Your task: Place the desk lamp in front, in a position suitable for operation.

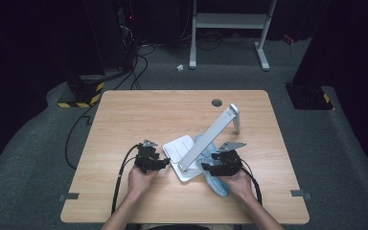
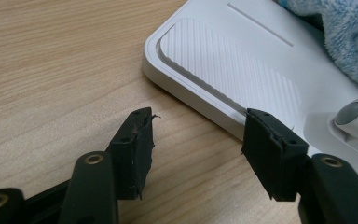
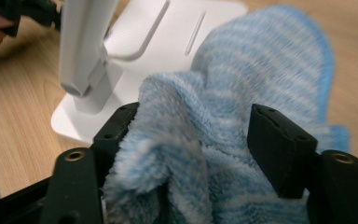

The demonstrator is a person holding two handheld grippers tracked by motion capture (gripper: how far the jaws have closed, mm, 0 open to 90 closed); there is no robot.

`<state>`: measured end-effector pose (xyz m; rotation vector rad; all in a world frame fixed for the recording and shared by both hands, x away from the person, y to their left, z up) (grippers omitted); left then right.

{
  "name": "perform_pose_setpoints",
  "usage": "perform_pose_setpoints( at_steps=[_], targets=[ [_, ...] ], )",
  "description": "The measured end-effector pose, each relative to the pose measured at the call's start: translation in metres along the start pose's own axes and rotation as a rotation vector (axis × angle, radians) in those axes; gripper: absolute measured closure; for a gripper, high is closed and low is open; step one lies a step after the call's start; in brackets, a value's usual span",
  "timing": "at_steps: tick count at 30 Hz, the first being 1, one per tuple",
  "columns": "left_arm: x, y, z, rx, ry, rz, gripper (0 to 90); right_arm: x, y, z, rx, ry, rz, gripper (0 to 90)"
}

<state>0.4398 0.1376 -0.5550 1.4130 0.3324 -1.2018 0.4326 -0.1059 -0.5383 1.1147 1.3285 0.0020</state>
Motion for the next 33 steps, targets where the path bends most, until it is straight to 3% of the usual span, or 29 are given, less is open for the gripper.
perform_pose_setpoints(
  at_steps=[2,4,8,10,13,15,16,17,20,27,30,33],
  targets=[
    [0.001,0.001,0.001,0.005,-0.002,-0.001,43.4,0.01,0.002,-0.003,-0.002,0.016,-0.012,50.0],
    [0.002,0.003,0.002,0.013,0.001,-0.016,43.5,0.015,0.009,-0.008,-0.026,0.01,0.009,59.3],
    [0.002,0.004,0.001,0.024,0.017,-0.034,42.1,0.022,0.017,-0.017,-0.064,0.001,0.011,63.0],
    [0.001,0.004,0.002,0.034,0.024,-0.037,39.1,0.018,0.015,-0.01,-0.063,-0.022,0.023,62.4],
    [-0.014,0.007,0.012,0.065,-0.017,0.022,35.0,0.006,0.006,0.014,-0.006,-0.101,0.019,60.4],
    [-0.028,0.012,0.021,0.113,-0.025,0.054,33.9,0.001,0.0,0.022,-0.008,-0.141,0.001,59.8],
    [-0.031,0.013,0.024,0.127,-0.03,0.058,33.0,-0.001,-0.006,0.029,-0.016,-0.175,-0.033,58.5],
    [-0.034,0.014,0.027,0.14,-0.038,0.061,32.0,-0.001,-0.01,0.031,-0.015,-0.18,-0.043,58.0],
    [-0.039,0.017,0.038,0.186,-0.073,0.061,29.6,-0.006,-0.017,0.036,0.015,-0.164,-0.028,55.8],
    [-0.027,0.017,0.063,0.293,-0.127,0.01,26.1,-0.008,-0.023,0.033,0.015,-0.143,-0.039,49.8],
    [-0.019,0.017,0.072,0.34,-0.126,-0.021,25.9,-0.008,-0.023,0.032,0.016,-0.135,-0.043,48.2],
    [-0.011,0.021,0.077,0.36,-0.131,-0.035,25.9,-0.008,-0.023,0.029,0.008,-0.116,-0.049,47.5]
  ],
)
Point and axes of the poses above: each handheld gripper's, and its own axes: x roughly forward along the jaws, y roughly out of its top, z roughly to its right, the point moved 6 cm from there along x, roughly forward along the jaws, and after that the axes turned 7 degrees about -z, right-handed, at the moved point
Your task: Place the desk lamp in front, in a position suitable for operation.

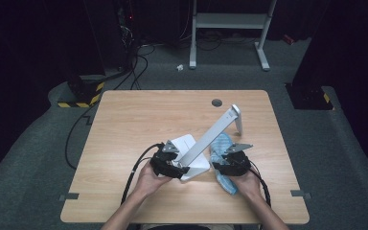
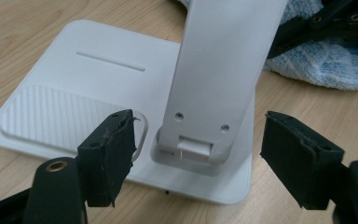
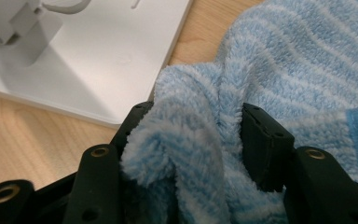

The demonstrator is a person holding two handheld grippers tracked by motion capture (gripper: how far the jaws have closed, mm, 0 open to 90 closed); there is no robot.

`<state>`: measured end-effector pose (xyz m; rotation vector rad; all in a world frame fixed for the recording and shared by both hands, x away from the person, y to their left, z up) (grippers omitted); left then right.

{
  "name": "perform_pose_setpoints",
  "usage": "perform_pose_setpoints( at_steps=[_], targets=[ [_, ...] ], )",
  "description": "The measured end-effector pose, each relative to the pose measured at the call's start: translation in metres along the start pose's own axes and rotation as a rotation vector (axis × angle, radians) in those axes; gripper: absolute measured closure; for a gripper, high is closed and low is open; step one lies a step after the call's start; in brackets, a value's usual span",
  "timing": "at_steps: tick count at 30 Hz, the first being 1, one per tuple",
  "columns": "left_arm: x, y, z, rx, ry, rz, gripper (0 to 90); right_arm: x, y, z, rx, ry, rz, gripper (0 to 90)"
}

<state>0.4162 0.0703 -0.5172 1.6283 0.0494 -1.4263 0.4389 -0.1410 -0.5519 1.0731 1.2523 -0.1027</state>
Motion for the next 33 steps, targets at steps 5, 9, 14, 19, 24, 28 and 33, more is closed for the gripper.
perform_pose_setpoints(
  at_steps=[5,9,14,19,24,28,33],
  targets=[
    [0.011,0.007,-0.001,0.034,-0.008,-0.019,30.3,-0.003,-0.003,-0.007,-0.041,0.024,-0.016,46.3],
    [0.017,0.014,0.001,0.061,-0.035,-0.028,36.1,-0.009,-0.004,-0.011,-0.059,0.037,-0.015,41.7],
    [0.022,0.02,0.0,0.059,-0.053,-0.029,47.9,-0.024,-0.008,-0.011,-0.058,0.027,0.014,39.2],
    [0.024,0.024,0.003,0.078,-0.032,-0.052,49.5,-0.037,-0.017,-0.007,-0.044,0.018,0.022,38.1],
    [0.028,0.03,0.003,0.063,-0.007,-0.061,50.3,-0.048,-0.024,0.0,-0.012,0.015,0.047,37.2],
    [0.03,0.034,0.0,0.035,0.03,-0.061,50.8,-0.051,-0.026,0.004,-0.002,0.016,0.048,35.5],
    [0.028,0.033,-0.009,-0.008,0.079,-0.064,51.2,-0.037,-0.023,-0.001,-0.024,0.03,-0.016,32.0]
  ],
)
Point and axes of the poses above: each handheld gripper's, and its own axes: x roughly forward along the jaws, y roughly out of its top, z roughly to its right, the point moved 6 cm from there along x, roughly forward along the jaws, and after that the axes turned 7 degrees about -z, right-handed, at the moved point
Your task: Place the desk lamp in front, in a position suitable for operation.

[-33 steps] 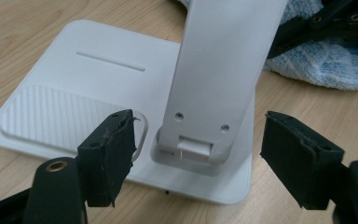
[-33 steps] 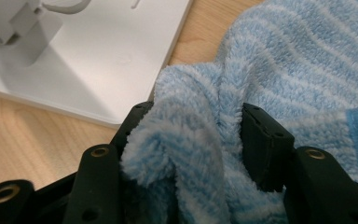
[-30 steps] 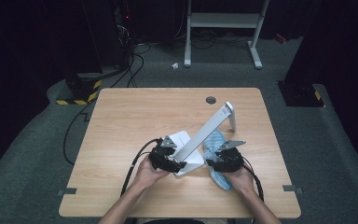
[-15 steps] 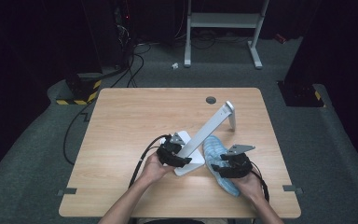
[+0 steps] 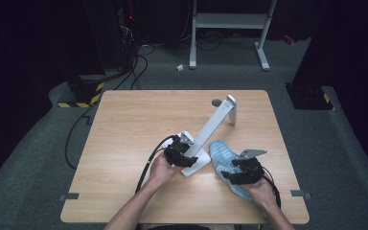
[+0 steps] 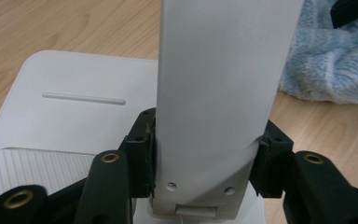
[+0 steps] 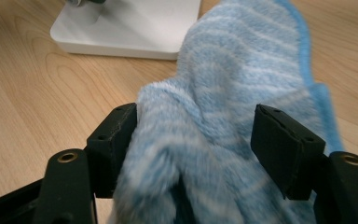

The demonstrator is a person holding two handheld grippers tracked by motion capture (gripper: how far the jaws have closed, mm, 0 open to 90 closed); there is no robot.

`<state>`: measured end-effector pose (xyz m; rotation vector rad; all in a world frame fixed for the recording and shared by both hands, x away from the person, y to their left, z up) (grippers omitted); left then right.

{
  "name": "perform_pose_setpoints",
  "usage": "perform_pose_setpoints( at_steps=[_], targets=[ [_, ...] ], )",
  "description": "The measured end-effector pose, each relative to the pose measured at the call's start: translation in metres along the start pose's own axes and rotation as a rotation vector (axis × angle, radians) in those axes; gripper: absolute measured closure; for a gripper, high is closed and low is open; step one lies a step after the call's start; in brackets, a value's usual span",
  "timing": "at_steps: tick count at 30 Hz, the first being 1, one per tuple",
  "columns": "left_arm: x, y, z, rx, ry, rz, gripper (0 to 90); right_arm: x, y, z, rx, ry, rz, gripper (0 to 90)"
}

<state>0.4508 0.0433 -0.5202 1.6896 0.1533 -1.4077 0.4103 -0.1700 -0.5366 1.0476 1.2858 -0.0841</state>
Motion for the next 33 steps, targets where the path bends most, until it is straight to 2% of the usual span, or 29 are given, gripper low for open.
perform_pose_setpoints(
  at_steps=[3,7,10,11,14,15,17,19,21,23,26,29,33],
  targets=[
    [-0.002,-0.002,-0.009,-0.036,0.025,-0.006,51.4,0.006,0.013,-0.005,0.011,0.037,0.02,28.8],
    [-0.006,-0.006,-0.022,-0.1,0.059,-0.001,51.4,0.004,0.028,-0.014,-0.01,0.053,0.048,27.4],
    [-0.008,-0.009,-0.025,-0.113,0.053,-0.009,51.1,-0.005,0.03,-0.015,-0.018,0.045,0.064,29.5],
    [-0.008,-0.01,-0.025,-0.117,0.043,-0.006,51.0,-0.009,0.028,-0.012,-0.01,0.034,0.067,34.5],
    [-0.013,-0.012,-0.026,-0.104,0.011,0.015,48.4,-0.02,0.014,0.001,0.015,-0.005,0.073,59.0],
    [-0.016,-0.013,-0.027,-0.101,-0.003,0.032,45.5,-0.023,0.008,0.006,0.034,-0.015,0.072,64.6],
    [-0.023,-0.013,-0.03,-0.094,-0.03,0.056,43.1,-0.025,-0.005,0.015,0.058,-0.03,0.048,70.1],
    [-0.027,-0.015,-0.033,-0.08,-0.058,0.065,42.7,-0.022,-0.012,0.02,0.058,-0.045,0.016,72.9],
    [-0.029,-0.016,-0.035,-0.07,-0.083,0.07,42.9,-0.016,-0.014,0.021,0.056,-0.041,-0.002,74.6],
    [-0.028,-0.018,-0.038,-0.062,-0.111,0.066,44.2,-0.007,-0.012,0.022,0.042,-0.049,-0.023,76.0],
    [-0.025,-0.019,-0.04,-0.047,-0.177,0.072,49.4,0.002,-0.007,0.022,0.039,-0.04,-0.025,76.8],
    [-0.024,-0.016,-0.04,-0.016,-0.178,0.065,52.4,0.007,-0.003,0.021,0.037,-0.019,-0.019,76.9],
    [-0.023,-0.014,-0.039,-0.009,-0.177,0.057,53.0,0.013,0.003,0.017,0.027,-0.004,-0.016,76.9]
  ],
)
Point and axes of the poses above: each handheld gripper's, and its own axes: x roughly forward along the jaws, y roughly out of its top, z roughly to its right, the point moved 6 cm from there along x, roughly forward along the jaws, and after that the axes turned 7 degrees about -z, right-handed, at the moved point
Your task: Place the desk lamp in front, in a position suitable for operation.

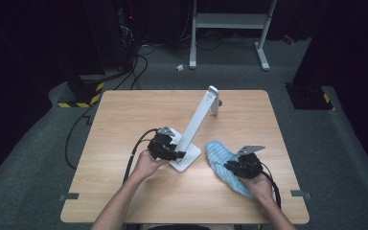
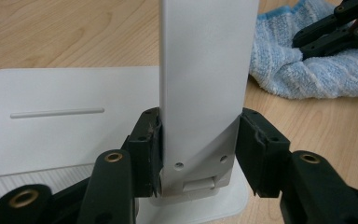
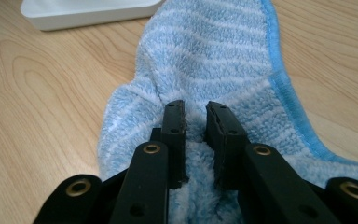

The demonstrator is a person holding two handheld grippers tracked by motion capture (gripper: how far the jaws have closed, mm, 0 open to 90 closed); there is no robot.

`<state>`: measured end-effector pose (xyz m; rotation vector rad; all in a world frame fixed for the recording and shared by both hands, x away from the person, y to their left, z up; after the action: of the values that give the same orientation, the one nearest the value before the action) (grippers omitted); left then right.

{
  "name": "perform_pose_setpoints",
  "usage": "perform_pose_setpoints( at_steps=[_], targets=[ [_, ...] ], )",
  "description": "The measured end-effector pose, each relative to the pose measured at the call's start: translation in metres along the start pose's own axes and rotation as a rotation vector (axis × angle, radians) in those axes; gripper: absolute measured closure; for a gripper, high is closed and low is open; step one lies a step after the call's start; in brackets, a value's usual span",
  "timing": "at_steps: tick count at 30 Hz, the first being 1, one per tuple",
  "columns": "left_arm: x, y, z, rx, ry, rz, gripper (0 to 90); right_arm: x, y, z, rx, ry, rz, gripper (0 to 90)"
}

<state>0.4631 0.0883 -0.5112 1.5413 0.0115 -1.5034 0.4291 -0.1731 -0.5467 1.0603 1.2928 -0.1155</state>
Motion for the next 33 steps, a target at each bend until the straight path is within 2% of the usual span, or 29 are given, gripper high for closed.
perform_pose_setpoints(
  at_steps=[9,21,27,29,33],
  targets=[
    [0.003,0.004,0.002,-0.025,0.03,0.014,53.4,0.014,0.016,-0.009,-0.015,0.016,0.009,76.9],
    [0.006,0.004,0.008,-0.091,0.08,0.044,53.6,0.015,0.018,-0.011,-0.027,0.014,0.008,76.4],
    [0.007,0.004,0.011,-0.107,0.097,0.057,53.7,0.015,0.019,-0.012,-0.031,0.014,0.01,75.6],
    [0.007,0.004,0.011,-0.108,0.1,0.06,53.7,0.014,0.02,-0.014,-0.034,0.012,0.013,74.1],
    [0.007,0.005,0.01,-0.111,0.101,0.06,53.3,0.008,0.023,-0.019,-0.042,0.006,0.032,64.3]
  ],
)
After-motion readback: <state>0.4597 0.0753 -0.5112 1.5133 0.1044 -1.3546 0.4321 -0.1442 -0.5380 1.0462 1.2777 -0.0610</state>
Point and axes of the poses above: each handheld gripper's, and its own axes: x roughly forward along the jaws, y roughly out of its top, z roughly to its right, the point moved 6 cm from there along x, roughly forward along the jaws, and after that the axes turned 7 degrees about -z, right-handed, at the moved point
